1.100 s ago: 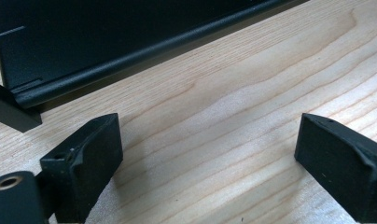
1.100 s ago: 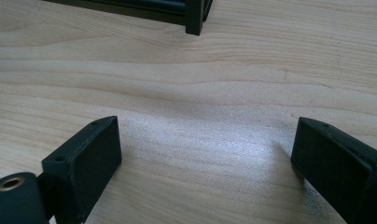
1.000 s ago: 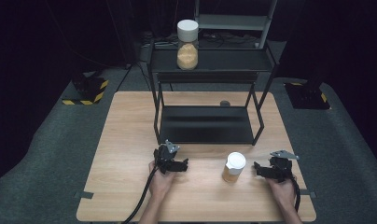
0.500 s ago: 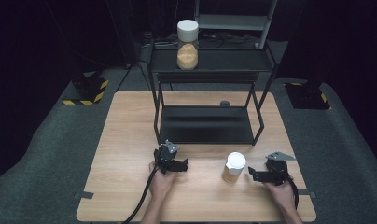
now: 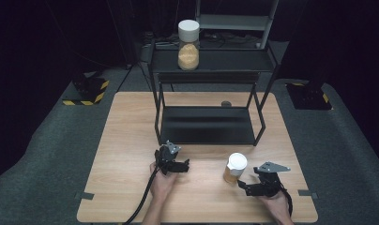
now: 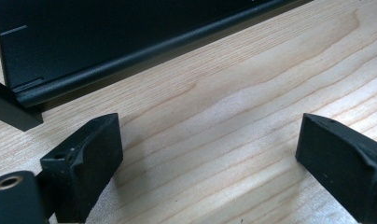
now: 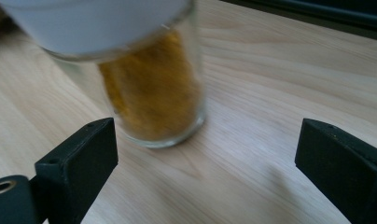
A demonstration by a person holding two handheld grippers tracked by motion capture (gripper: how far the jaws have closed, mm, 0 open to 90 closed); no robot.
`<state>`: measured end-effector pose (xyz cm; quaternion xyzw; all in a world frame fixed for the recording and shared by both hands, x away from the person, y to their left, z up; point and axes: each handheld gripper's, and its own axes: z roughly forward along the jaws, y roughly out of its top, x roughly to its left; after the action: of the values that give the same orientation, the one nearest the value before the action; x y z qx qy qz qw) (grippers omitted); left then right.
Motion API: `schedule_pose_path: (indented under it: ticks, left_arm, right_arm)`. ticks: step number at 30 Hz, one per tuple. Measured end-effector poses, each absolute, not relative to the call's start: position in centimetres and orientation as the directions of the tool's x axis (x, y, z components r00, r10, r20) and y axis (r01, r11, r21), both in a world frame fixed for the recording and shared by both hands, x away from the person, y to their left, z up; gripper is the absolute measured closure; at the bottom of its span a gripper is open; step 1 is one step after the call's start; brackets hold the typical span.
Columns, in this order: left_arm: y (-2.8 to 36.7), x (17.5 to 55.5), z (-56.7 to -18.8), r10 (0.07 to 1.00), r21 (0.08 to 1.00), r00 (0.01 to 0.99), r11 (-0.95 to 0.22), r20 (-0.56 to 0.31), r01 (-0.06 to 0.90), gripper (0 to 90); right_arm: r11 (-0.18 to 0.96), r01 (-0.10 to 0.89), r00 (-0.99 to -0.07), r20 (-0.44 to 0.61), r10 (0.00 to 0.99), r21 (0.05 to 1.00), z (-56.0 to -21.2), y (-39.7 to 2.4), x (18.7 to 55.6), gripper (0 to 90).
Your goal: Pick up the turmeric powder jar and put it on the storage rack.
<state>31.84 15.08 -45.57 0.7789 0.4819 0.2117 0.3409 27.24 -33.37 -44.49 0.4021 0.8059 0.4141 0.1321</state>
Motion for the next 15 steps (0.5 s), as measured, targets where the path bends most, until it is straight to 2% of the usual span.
schedule_pose_path:
  ticks: [15]
  left_arm:
    - [15.1, 31.8, -45.6, 0.895, 0.735, 0.446, -0.303, 0.001, 0.607, 7.1]
  right_arm:
    - [0.345, 0.465, -0.707, 0.108, 0.699, 0.815, -44.0, -30.8, 28.0, 15.4]
